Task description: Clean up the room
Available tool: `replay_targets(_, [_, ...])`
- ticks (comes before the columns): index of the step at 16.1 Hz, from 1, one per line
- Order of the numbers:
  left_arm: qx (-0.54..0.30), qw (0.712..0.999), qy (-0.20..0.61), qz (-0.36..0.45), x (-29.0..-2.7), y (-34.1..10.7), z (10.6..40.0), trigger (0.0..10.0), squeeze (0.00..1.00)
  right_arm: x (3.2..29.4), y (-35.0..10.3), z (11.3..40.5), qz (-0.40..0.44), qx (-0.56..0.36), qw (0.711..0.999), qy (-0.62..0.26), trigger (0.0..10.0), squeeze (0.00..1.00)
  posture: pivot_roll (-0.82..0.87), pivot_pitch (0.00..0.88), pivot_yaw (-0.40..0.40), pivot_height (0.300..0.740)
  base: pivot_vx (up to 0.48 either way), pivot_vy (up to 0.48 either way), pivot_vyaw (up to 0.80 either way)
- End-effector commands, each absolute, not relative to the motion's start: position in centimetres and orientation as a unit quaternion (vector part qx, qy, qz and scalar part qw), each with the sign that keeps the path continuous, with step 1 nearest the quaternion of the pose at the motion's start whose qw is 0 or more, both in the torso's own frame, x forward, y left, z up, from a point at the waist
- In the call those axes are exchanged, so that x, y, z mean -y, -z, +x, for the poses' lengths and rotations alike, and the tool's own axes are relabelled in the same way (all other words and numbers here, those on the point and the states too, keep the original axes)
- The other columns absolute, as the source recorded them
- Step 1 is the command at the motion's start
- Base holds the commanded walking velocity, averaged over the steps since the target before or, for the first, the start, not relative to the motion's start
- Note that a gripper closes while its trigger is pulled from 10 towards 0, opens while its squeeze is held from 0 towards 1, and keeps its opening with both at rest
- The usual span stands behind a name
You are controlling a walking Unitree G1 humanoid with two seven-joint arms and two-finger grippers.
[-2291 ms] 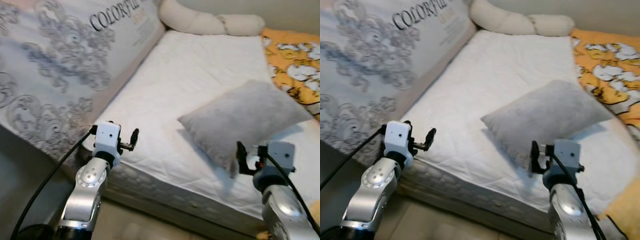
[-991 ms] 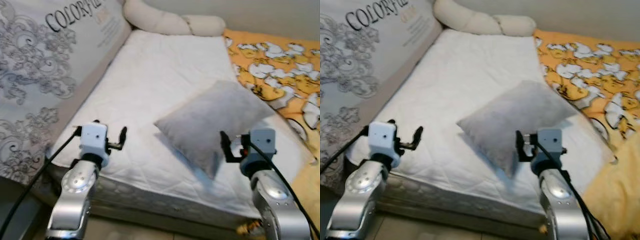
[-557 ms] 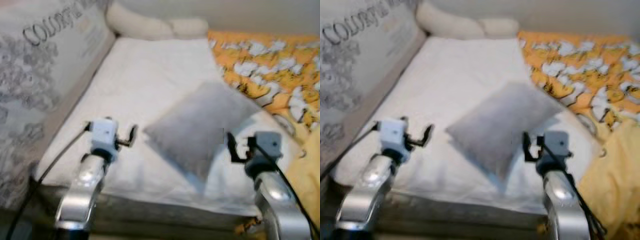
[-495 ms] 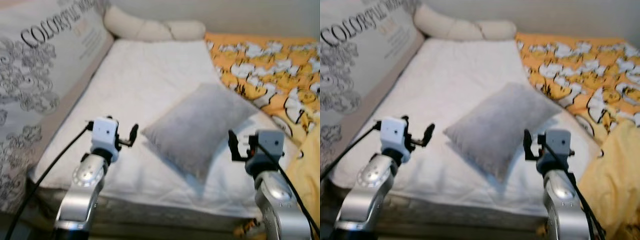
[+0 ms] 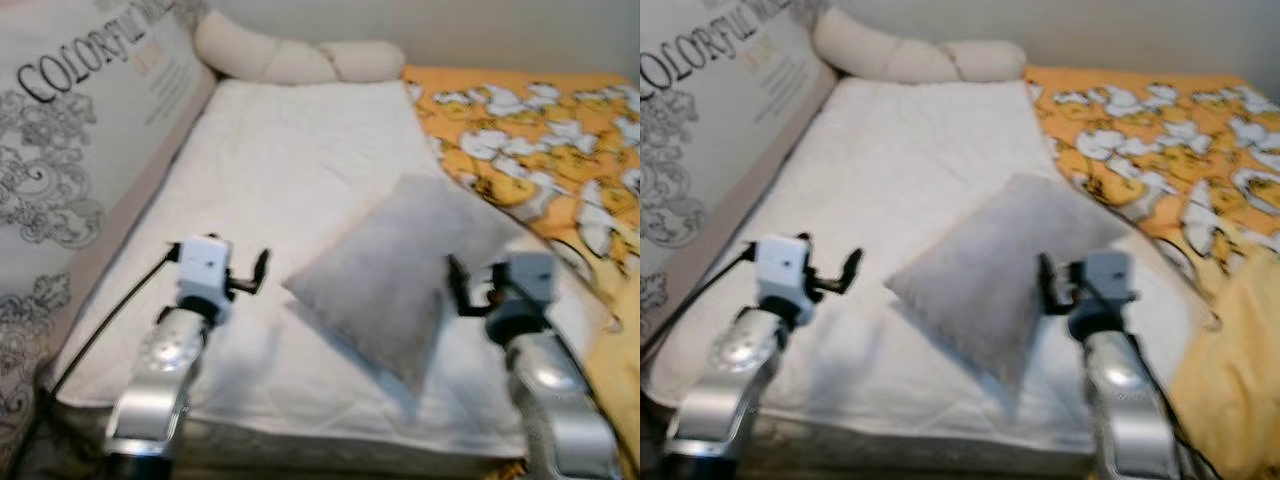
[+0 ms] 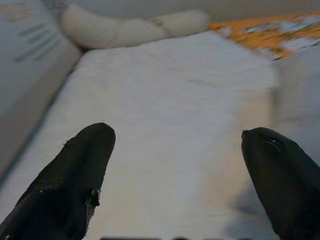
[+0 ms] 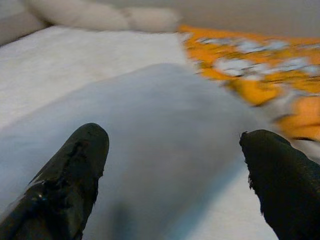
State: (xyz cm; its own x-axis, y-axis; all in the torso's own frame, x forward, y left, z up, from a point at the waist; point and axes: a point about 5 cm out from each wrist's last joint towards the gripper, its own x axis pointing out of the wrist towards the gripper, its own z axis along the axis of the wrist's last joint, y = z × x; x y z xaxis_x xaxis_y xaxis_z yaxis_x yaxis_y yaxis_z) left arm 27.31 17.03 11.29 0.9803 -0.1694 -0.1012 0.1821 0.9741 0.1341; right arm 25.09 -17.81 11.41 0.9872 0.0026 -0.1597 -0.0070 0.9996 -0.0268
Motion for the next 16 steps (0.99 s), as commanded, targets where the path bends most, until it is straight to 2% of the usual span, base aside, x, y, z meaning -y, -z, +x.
replay_targets(1, [-0.042,0.993,0.086,0.070,-17.0,-11.4,27.5,10.0,0.00,18.0,-11.5,25.3,-0.011,-0.082,0.997,-0.004,10.0,0.00,-0.04,0.000,0.003,0.740,0.259,0.000,0.00])
replay_targets(7, [-0.040,0.993,0.087,0.071,-16.9,-11.4,27.6,10.0,0.00,18.9,-11.7,25.8,-0.012,-0.078,0.997,0.024,10.0,0.00,-0.04,0.000,0.005,0.740,0.257,0.000,0.00])
replay_targets(11, [-0.038,0.993,0.090,0.069,-16.8,-11.5,27.7,10.0,0.00,20.1,-10.9,26.2,-0.011,-0.110,0.992,0.055,10.0,0.00,-0.04,0.000,0.007,0.740,0.000,0.000,0.00])
replay_targets(12, [-0.043,0.991,0.103,0.073,-16.6,-11.4,27.7,10.0,0.00,20.8,-10.5,26.4,0.008,-0.124,0.990,0.073,10.0,1.00,-0.04,0.000,0.011,0.740,0.000,0.000,0.00])
replay_targets(16, [-0.075,0.967,0.222,0.105,-16.1,-11.0,27.6,10.0,0.00,22.8,-10.0,27.8,0.083,-0.145,0.976,0.143,10.0,1.00,-0.04,0.000,0.029,0.740,0.000,0.000,0.00])
